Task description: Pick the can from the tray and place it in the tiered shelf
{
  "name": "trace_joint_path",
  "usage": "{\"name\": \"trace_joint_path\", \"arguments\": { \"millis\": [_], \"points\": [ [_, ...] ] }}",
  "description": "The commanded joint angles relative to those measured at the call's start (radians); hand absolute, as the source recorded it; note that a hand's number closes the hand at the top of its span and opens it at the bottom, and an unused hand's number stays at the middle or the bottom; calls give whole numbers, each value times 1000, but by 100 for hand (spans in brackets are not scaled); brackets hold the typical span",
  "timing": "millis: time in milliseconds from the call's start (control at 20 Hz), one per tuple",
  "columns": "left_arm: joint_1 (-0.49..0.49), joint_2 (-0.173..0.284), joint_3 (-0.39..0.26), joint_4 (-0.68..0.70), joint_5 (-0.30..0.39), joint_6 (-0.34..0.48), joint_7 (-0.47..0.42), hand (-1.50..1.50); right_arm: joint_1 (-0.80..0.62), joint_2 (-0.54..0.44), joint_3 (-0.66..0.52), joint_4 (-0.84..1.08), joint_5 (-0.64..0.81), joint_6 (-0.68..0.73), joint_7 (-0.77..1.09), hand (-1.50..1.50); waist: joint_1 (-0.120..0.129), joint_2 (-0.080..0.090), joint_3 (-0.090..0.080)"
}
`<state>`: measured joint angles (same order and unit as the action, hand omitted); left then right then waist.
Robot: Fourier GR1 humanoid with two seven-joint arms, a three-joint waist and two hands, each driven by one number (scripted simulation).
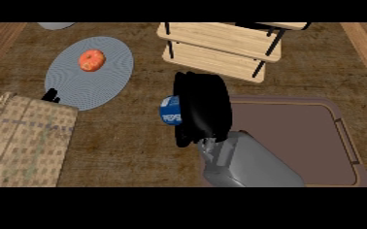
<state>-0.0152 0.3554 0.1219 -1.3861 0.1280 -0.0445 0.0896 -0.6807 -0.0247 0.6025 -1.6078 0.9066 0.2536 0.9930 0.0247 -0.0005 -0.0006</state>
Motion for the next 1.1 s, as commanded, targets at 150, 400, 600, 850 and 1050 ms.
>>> {"name": "trace_joint_path", "arguments": {
  "millis": [150,400,600,850,1050],
  "points": [
    [37,-12,-3,-34,-4,-4,-7,0,-132,24,-68,-167,-150,-86,239,150,-8,-5,0],
    [58,1,20,-31,6,-18,-14,0,-203,24,-116,-283,-139,-109,336,150,-17,-7,0],
    [57,-14,15,-52,6,-6,22,0,-314,24,-189,-351,-170,-12,409,150,-25,-9,0],
    [9,-14,20,-23,-6,2,18,0,-480,24,-305,-296,-137,14,406,150,-33,-9,-1],
    [32,-23,19,-30,-14,5,3,0,-525,-18,-335,-193,-74,68,354,150,-30,-8,-1]
  ]
}}
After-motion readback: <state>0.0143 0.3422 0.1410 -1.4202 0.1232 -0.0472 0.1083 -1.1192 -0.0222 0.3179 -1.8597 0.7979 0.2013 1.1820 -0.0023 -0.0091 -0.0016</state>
